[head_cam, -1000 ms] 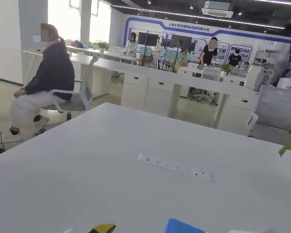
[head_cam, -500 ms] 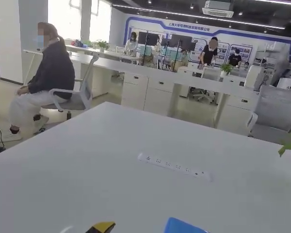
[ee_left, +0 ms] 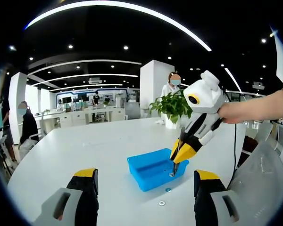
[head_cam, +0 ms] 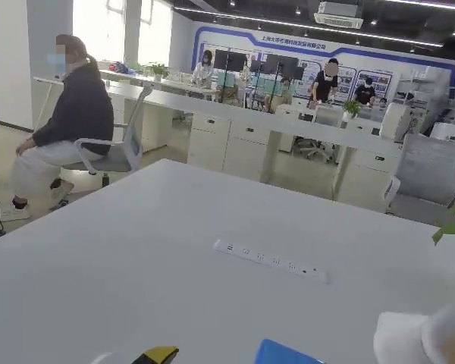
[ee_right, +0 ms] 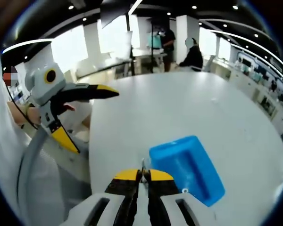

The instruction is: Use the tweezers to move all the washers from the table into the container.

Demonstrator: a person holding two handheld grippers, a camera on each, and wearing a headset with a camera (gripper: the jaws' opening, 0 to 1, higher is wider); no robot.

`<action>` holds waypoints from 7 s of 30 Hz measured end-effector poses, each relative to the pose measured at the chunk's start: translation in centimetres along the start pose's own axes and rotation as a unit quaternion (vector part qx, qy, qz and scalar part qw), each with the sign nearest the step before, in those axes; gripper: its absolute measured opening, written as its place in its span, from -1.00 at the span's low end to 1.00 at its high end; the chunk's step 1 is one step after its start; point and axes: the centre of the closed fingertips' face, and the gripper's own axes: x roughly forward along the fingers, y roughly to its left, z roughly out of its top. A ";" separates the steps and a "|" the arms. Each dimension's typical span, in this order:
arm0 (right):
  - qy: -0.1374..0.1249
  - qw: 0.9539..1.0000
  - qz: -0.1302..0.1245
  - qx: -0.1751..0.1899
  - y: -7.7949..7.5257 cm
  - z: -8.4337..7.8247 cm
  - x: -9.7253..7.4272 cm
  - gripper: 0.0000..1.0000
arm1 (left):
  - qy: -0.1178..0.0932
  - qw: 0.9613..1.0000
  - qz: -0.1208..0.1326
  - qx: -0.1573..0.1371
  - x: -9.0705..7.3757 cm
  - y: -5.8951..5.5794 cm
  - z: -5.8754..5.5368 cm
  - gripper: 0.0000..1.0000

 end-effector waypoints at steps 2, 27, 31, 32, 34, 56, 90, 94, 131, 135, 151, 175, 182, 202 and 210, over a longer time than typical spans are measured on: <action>-0.008 1.000 -0.005 0.006 -0.7 0.4 -0.4 -0.94 | 0.000 1.000 -0.001 0.000 0.0 0.0 0.0 0.70; -0.033 0.977 -0.044 0.204 -8.9 -1.7 2.3 -0.94 | 0.003 1.000 -0.001 -0.001 0.0 0.0 -0.1 0.68; -0.022 0.977 -0.047 0.206 -9.7 -2.4 3.3 -0.94 | 0.005 1.000 -0.003 -0.001 0.0 0.0 -0.2 0.67; -0.020 0.977 -0.047 0.207 -9.7 -2.6 3.5 -0.94 | 0.005 1.000 -0.003 -0.001 0.0 0.0 -0.2 0.67; -0.015 0.978 -0.048 0.204 -9.6 -2.7 3.8 -0.94 | 0.006 1.000 -0.003 -0.001 0.0 0.0 -0.2 0.67; 0.020 0.990 -0.057 0.127 -8.6 -3.7 4.9 -0.91 | 0.019 1.000 -0.010 0.005 0.1 -0.3 -0.7 0.62; -0.018 0.999 -0.021 0.020 -1.6 1.1 1.4 -0.92 | 0.017 1.000 -0.015 0.004 0.2 -0.5 -0.6 0.62; -0.003 1.000 -0.010 0.028 -1.1 -0.3 2.5 -0.92 | 0.017 1.000 -0.014 0.003 0.2 -0.4 -0.6 0.62; 0.052 0.998 0.020 0.021 0.7 -4.5 5.6 -0.93 | 0.018 1.000 -0.016 0.003 0.1 -0.5 -0.7 0.62; 0.053 0.998 0.015 0.005 0.7 -4.5 5.6 -0.94 | 0.016 1.000 -0.016 0.001 0.1 -0.5 -0.6 0.62; 0.015 0.997 0.035 0.062 1.2 -1.9 2.7 -0.94 | 0.017 1.000 -0.017 0.002 0.2 -0.5 -0.7 0.62; -0.078 0.981 0.035 0.174 -4.1 5.7 -1.1 -0.94 | 0.015 1.000 -0.017 0.001 0.1 -0.6 -0.6 0.61; -0.050 0.986 0.020 0.160 -5.5 4.5 0.3 -0.94 | 0.013 1.000 -0.014 -0.001 0.1 -0.4 -0.5 0.61; 0.016 0.990 -0.015 0.136 -8.4 -0.1 5.2 -0.94 | 0.015 1.000 -0.014 -0.005 0.1 -0.3 -0.6 0.61; 0.026 0.990 -0.023 0.138 -8.4 -1.6 6.1 -0.93 | 0.017 1.000 -0.013 -0.004 0.1 -0.2 -0.6 0.61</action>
